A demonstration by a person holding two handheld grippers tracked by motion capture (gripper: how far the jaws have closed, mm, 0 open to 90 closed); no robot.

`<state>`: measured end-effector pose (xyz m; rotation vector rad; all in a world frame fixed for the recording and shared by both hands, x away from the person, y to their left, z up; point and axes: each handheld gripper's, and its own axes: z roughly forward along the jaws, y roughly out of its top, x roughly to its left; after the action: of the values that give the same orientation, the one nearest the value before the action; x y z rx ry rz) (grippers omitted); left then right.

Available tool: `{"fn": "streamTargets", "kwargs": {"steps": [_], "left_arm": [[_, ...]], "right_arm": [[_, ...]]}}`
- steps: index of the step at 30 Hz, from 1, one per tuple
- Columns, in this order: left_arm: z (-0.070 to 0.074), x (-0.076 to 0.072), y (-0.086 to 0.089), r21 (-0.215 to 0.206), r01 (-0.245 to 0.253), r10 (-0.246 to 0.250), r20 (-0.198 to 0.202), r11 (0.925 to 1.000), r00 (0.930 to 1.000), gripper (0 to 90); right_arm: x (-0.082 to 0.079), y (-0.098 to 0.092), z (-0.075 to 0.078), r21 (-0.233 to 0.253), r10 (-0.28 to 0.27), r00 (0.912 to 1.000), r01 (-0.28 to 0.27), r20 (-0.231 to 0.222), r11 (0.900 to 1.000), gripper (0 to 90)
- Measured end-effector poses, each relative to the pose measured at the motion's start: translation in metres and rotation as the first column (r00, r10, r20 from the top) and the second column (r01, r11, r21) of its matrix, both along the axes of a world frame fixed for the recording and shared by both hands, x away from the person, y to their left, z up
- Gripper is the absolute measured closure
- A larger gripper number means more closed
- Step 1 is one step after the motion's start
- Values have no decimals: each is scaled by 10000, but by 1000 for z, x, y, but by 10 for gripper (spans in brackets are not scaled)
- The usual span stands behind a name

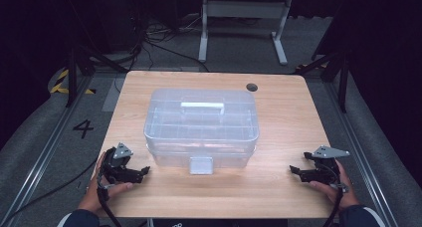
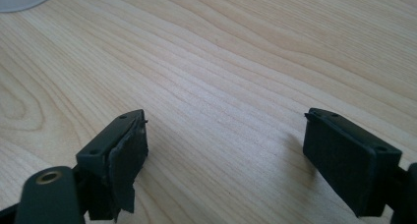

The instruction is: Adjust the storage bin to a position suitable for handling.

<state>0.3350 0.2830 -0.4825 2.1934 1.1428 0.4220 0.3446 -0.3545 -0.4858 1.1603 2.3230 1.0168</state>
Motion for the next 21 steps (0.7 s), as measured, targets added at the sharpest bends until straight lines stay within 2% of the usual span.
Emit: {"fn": "streamTargets", "kwargs": {"steps": [2, 5, 7, 15, 21], "left_arm": [[0, -2, 4, 39, 180, -180, -14, 9998, 9998, 3], [0, -3, 5, -58, 175, -175, 17, 9998, 9998, 3], [0, -3, 5, -71, 184, -184, 10, 9998, 9998, 3], [0, -3, 6, -15, 157, -157, -12, 9999, 9999, 4], [0, -3, 6, 9, 147, -147, -30, 9999, 9999, 4]], "right_arm": [[0, -1, 1, -17, -75, 10000, 75, -54, 10000, 172], [0, -2, 2, -48, -195, 9998, 194, -75, 9998, 195], [-1, -2, 2, 22, -149, 9999, 150, -82, 9999, 229], [-3, -2, 5, 120, -4, 10000, 3, 94, 9999, 273], [-5, 1, 8, 124, 115, 9998, -117, 132, 9999, 279]]}}
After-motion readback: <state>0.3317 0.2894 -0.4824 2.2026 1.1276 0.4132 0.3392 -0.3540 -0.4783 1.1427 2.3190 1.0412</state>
